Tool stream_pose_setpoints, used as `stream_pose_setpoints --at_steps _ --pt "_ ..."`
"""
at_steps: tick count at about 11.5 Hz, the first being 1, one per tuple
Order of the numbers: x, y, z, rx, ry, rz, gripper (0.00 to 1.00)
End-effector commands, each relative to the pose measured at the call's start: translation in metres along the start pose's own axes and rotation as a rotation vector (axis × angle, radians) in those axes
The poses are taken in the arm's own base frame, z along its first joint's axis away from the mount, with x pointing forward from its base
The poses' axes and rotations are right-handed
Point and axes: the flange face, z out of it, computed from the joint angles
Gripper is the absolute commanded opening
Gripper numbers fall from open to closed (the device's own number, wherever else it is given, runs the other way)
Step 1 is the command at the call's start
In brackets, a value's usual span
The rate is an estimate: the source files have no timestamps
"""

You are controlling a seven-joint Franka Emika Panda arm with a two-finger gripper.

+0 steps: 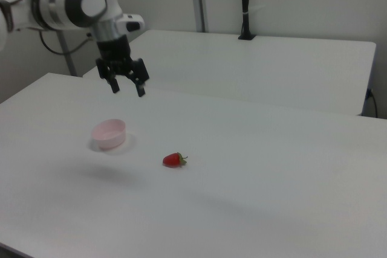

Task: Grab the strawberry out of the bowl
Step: 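Open the gripper to release the strawberry onto the table, then raise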

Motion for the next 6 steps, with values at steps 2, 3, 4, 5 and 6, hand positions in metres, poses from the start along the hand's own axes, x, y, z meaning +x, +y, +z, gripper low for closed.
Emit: stream_pose_setpoints --at_steps 2,3,4,5,6 --pt "-0.041 0.003 -0.050 0.062 0.002 0.065 1.00" --pt "-0.044 0.007 -0.053 0.063 -0.005 0.071 1.00" --pt "-0.046 0.007 -0.054 0.060 -0.014 0.066 1.00" --pt "-0.047 0.008 -0.055 0.060 -0.017 0.062 1.00" --pt "-0.047 0.008 -0.054 0.059 -0.021 0.057 1.00"
